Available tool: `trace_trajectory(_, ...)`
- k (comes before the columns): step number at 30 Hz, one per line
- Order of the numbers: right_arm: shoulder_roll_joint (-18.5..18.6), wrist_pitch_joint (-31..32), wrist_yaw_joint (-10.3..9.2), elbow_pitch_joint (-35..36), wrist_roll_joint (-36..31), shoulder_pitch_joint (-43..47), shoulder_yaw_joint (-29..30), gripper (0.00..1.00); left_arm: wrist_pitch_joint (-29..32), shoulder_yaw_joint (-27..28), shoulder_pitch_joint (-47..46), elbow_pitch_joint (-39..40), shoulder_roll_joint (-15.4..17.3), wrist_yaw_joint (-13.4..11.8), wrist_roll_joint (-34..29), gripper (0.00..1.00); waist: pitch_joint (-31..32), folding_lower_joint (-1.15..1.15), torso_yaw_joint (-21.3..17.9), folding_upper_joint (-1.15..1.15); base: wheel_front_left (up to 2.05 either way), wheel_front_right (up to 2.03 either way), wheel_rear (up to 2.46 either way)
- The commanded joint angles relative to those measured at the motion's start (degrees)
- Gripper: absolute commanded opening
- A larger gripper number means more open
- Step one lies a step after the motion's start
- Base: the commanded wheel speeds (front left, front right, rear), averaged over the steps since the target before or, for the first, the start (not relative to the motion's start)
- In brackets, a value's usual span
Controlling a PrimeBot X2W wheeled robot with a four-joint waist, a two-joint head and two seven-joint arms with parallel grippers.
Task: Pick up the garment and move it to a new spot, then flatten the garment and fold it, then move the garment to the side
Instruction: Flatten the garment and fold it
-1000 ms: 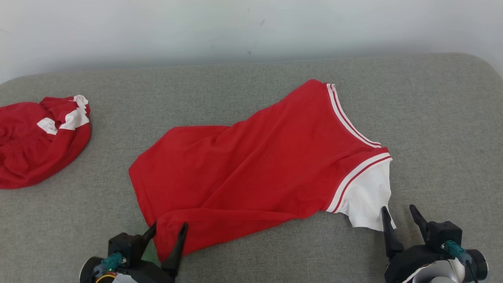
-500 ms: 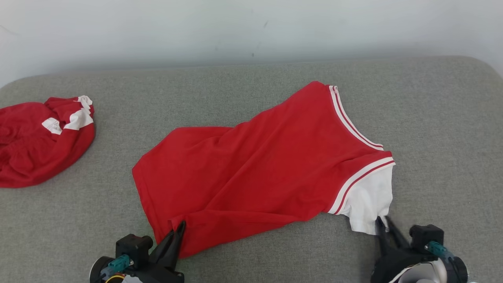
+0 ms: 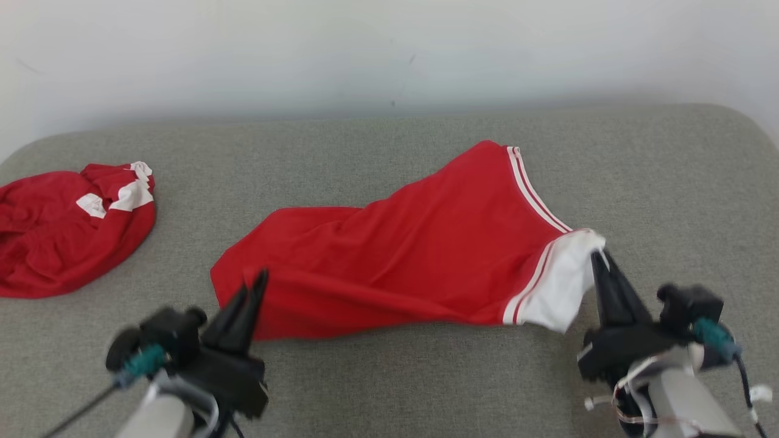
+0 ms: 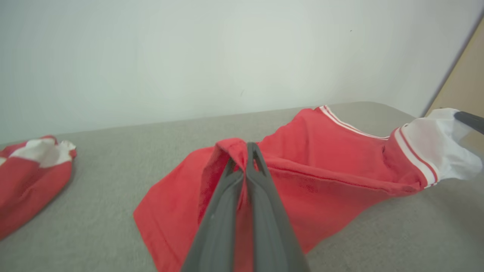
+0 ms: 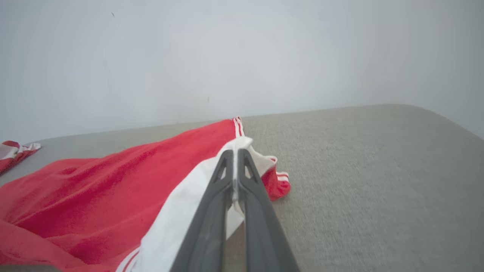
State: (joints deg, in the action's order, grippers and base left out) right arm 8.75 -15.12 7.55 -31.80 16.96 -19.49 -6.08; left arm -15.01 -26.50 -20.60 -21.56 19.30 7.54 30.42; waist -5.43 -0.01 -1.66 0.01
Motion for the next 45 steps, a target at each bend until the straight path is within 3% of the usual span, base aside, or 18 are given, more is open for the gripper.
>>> trace_trajectory(1, 0.6, 0.0, -0.14, 0.8, 0.6, -1.7, -0.5, 0.0, 0.2, -0.1, -2.0, 0.7, 0.7, -0.1, -0.3, 0.0, -0.3, 0.01, -0.2, -0.01, 0.0, 0.0, 0.0)
trace_trajectory(10, 4.0, 4.5, -0.14, 2.8, 3.4, -24.6, -3.4, 0.0, 7.4, -3.2, -25.9, 6.3, 9.4, -0.1, 3.8, 0.0, -9.1, 0.01, -1.3, -0.01, 0.0, 0.0, 0.0)
trace_trajectory(21, 4.9, 11.9, -0.14, -1.1, 3.2, -61.9, -2.5, 0.0, 12.9, -9.1, -62.2, 3.8, 15.7, -0.1, 11.7, 0.0, -25.9, 0.01, -3.6, -0.01, 0.0, 0.0, 0.0)
trace_trajectory(30, 4.0, 14.0, -0.14, -10.9, 1.0, -86.4, -0.7, 0.0, 11.7, -14.7, -86.1, -6.3, 14.7, -0.1, 18.2, 0.0, -31.9, 0.01, -4.9, -0.01, 0.0, 0.0, 0.0)
trace_trajectory(45, 3.6, 10.9, -0.14, -25.0, -7.2, -106.3, -2.3, 0.0, 7.6, -25.6, -104.9, -20.0, 12.5, -0.1, 25.3, 0.0, -34.8, 0.01, -6.1, -0.01, 0.0, 0.0, 0.0)
